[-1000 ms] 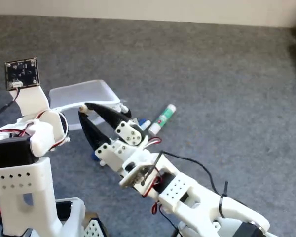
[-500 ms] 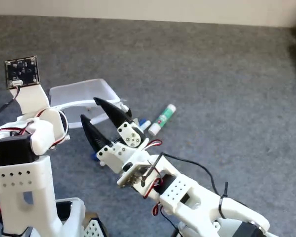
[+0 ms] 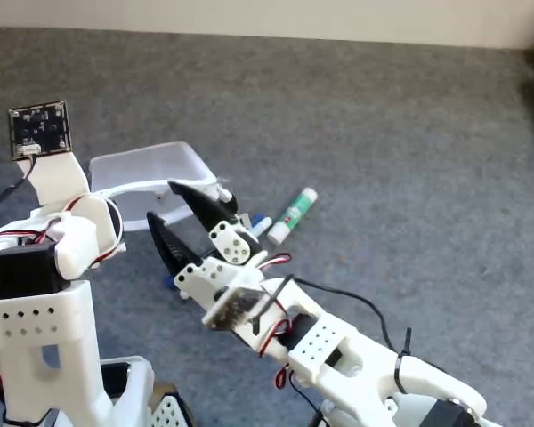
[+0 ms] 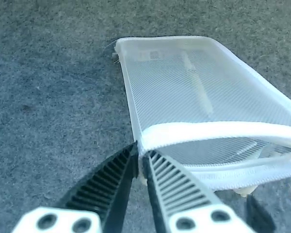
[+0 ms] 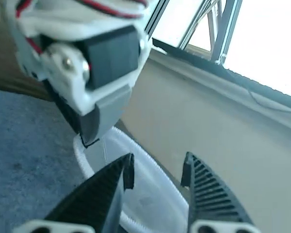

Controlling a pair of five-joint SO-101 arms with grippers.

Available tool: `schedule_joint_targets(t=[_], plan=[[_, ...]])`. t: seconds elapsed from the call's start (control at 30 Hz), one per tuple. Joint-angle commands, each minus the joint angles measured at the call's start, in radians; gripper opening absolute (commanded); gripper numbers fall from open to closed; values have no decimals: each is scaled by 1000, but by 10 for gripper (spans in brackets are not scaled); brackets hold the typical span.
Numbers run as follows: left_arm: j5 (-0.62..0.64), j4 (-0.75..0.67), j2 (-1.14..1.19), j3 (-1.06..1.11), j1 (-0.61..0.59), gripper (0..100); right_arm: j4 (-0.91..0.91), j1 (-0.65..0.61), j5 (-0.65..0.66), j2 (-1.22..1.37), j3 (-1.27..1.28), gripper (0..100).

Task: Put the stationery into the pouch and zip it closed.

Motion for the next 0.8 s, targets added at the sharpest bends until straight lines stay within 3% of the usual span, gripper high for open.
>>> schedule_joint_targets(t=[0.0, 0.13, 0.33, 0.5, 0.77], plan=[[5, -23, 2, -7, -4, 7, 76, 28, 6, -35, -31, 156], [5, -23, 2, -7, -4, 7, 271, 41, -86, -173, -62, 156], [5, -23, 2, -7, -4, 7, 805, 94, -261, -418, -222, 156], [5, -23, 2, -5, -4, 7, 1181, 153, -411, -469, -420, 156], [5, -23, 2, -7, -4, 7, 1491, 314, -594, -369, -673, 156]])
